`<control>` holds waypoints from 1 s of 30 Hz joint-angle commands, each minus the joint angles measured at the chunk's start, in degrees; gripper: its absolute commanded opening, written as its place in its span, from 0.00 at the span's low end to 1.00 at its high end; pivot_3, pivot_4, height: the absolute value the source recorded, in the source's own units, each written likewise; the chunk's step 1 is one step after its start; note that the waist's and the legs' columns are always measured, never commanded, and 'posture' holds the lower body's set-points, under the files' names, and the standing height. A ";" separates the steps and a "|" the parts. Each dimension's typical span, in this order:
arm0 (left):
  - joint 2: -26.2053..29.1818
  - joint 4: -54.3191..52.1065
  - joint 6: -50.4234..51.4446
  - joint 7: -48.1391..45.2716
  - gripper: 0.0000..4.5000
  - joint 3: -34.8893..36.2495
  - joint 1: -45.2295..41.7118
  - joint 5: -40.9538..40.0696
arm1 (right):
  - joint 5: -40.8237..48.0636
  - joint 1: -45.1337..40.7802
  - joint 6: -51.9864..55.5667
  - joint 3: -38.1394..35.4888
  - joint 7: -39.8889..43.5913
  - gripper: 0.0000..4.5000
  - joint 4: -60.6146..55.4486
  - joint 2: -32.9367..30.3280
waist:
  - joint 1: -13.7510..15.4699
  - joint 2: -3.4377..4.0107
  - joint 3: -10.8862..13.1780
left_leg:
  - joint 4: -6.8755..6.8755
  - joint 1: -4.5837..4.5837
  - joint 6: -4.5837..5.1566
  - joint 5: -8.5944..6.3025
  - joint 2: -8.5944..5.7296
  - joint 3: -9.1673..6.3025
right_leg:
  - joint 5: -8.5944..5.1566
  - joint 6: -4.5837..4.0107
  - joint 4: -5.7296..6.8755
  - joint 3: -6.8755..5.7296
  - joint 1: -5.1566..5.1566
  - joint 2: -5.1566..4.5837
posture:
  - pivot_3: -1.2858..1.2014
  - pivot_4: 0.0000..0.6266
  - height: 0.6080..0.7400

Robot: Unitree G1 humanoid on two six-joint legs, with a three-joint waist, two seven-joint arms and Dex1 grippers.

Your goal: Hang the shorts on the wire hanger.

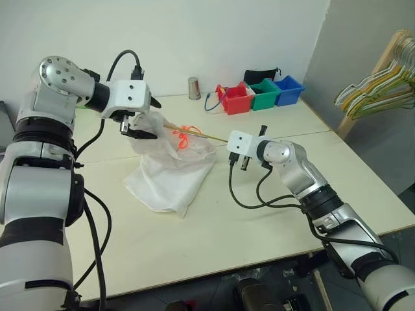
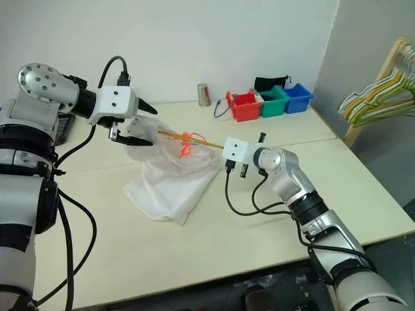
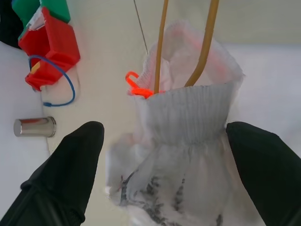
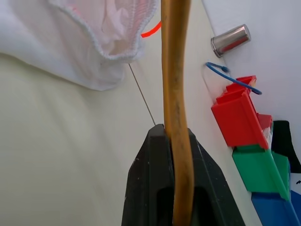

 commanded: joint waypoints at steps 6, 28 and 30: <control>2.62 -1.38 -0.39 -0.45 0.99 -0.03 -1.65 1.13 | -0.42 -3.50 -2.25 2.77 1.31 0.00 6.18 2.30 | 0.01 -0.02 -0.01 | 0.00 0.01 0.00 0.00 0.00 0.00 | 0.00 0.00 0.02 -0.01 0.00 0.00 | 0.48 0.00 1.00; 2.98 -5.99 0.29 0.13 0.99 -0.64 4.32 1.40 | 5.52 -8.28 4.12 -0.77 3.60 0.00 2.92 10.12 | 0.13 -0.15 -0.11 | 0.03 0.01 0.00 0.01 -0.01 -0.15 | 0.00 0.00 0.17 -0.12 -0.02 -0.06 | 0.49 0.00 1.00; 2.96 -5.87 -0.04 1.45 0.99 -0.66 4.51 1.79 | 5.93 -8.39 4.89 -0.82 3.68 0.00 1.81 10.20 | 0.14 -0.15 -0.11 | 0.03 0.01 0.00 0.01 -0.01 -0.16 | 0.00 0.00 0.18 -0.12 -0.01 -0.06 | 0.48 0.00 1.00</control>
